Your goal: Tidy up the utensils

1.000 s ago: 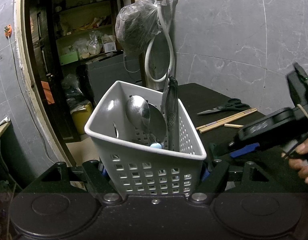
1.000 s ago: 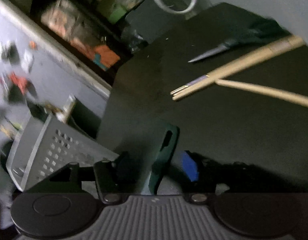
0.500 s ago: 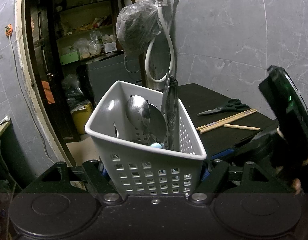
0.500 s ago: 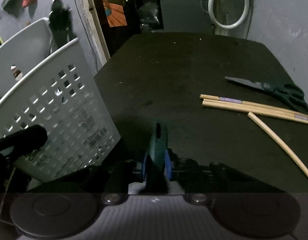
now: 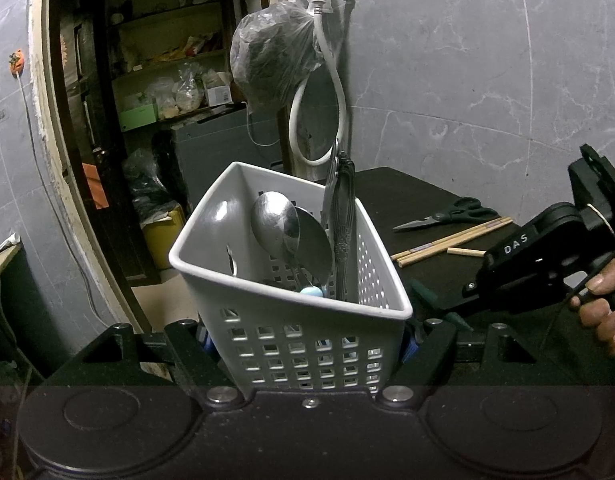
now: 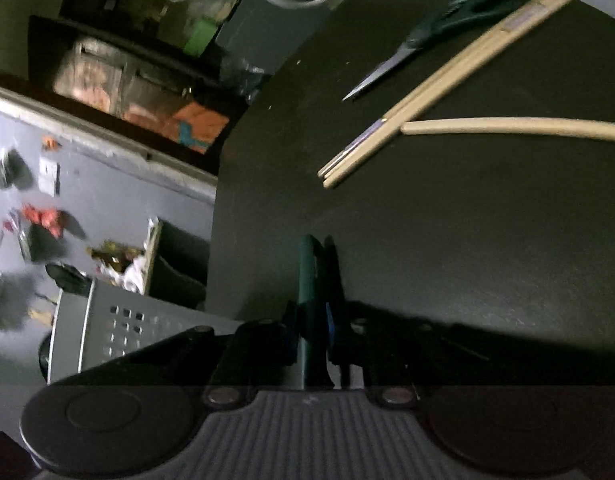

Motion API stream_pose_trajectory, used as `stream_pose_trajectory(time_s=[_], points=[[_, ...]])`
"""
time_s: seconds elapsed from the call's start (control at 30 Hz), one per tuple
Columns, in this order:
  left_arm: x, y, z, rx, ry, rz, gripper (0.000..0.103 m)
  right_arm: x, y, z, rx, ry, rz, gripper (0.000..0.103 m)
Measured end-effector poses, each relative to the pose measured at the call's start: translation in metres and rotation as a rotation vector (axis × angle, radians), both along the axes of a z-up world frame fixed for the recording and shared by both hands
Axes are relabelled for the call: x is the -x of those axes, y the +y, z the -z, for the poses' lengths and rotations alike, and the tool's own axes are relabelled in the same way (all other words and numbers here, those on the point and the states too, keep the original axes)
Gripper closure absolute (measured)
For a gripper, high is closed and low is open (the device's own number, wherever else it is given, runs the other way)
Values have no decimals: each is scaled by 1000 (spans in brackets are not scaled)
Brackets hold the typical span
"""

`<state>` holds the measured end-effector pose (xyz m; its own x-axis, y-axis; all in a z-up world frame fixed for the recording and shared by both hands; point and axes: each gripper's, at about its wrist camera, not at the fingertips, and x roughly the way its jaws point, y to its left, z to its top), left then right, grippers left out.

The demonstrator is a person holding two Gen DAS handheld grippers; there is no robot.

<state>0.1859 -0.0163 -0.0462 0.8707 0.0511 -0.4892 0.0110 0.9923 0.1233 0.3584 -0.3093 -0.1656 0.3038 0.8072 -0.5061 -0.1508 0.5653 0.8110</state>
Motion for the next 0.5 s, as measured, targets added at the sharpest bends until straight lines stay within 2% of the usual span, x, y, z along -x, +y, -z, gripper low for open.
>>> stream_pose_trajectory(time_s=[0.13,0.3,0.5], points=[[0,-1,0,-2,0,0,24,-2,-8,4,-1,-12,15,90],[0,-1,-1,-1,0,-1,24,2,-13,-1,55,-46,8,91],[-1,-2,0,-3,0,-2,24,14,6,-22,207,-174,-92,91]])
